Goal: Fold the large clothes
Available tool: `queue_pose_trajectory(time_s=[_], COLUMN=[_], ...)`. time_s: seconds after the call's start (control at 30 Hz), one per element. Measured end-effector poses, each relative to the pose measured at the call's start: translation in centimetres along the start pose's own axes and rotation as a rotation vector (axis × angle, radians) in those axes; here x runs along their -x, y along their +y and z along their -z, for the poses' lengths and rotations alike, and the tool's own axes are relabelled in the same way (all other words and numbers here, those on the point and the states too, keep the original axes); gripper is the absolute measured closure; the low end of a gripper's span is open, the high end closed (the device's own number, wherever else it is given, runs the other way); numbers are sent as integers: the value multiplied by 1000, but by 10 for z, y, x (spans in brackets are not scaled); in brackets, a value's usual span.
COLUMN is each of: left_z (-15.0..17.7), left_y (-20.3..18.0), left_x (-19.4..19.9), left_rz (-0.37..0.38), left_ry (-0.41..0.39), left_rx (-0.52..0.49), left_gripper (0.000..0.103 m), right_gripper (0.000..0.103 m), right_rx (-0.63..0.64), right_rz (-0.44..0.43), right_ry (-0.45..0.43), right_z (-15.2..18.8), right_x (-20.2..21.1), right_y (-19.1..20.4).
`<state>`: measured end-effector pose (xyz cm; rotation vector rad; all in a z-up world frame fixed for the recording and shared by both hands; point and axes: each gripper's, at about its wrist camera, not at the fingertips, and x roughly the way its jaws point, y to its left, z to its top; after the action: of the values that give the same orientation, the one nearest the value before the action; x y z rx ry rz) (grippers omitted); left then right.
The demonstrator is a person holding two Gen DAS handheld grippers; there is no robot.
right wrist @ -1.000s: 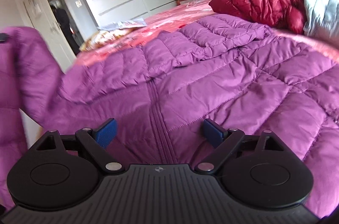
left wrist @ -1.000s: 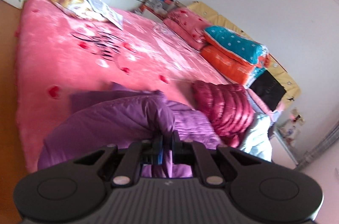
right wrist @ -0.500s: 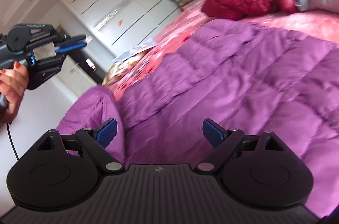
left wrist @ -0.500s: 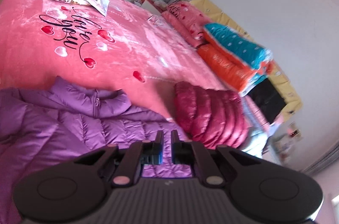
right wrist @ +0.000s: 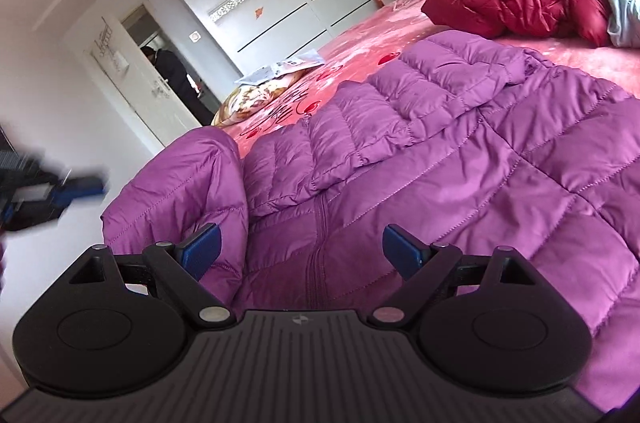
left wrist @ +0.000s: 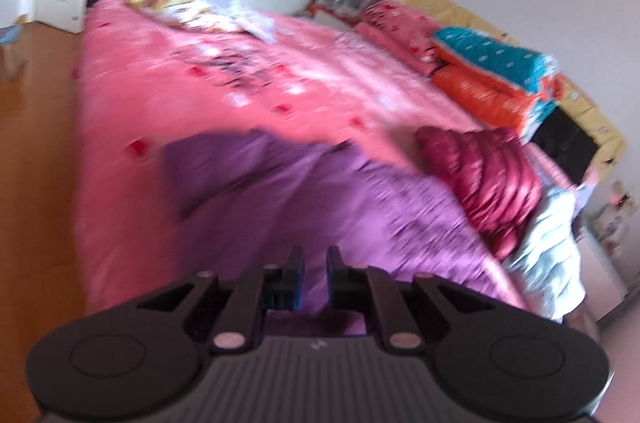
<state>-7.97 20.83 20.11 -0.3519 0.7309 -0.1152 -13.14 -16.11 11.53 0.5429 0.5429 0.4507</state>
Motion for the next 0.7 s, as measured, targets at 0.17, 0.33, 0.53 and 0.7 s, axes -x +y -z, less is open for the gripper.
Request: queue_pose_trajectory(time_s=[0.17, 0.33, 0.53, 0.7], left_z=[47, 77, 94, 98], left_y=[41, 65, 70, 62], left_x=[9, -1, -17, -10], left_rz=[-16, 69, 198, 92], left_ry=[76, 73, 96, 49], left_rx=[88, 216, 318, 259], left_gripper=[67, 62, 54, 46], right_gripper=[0, 0, 0, 0], right_rx=[-73, -98, -79, -57], right_rz=[-9, 1, -3, -14], right_ry=[2, -3, 9, 27], right_z=[-2, 2, 6, 5], right_x=[-2, 3, 6, 1], right_y=[-14, -21, -21, -17])
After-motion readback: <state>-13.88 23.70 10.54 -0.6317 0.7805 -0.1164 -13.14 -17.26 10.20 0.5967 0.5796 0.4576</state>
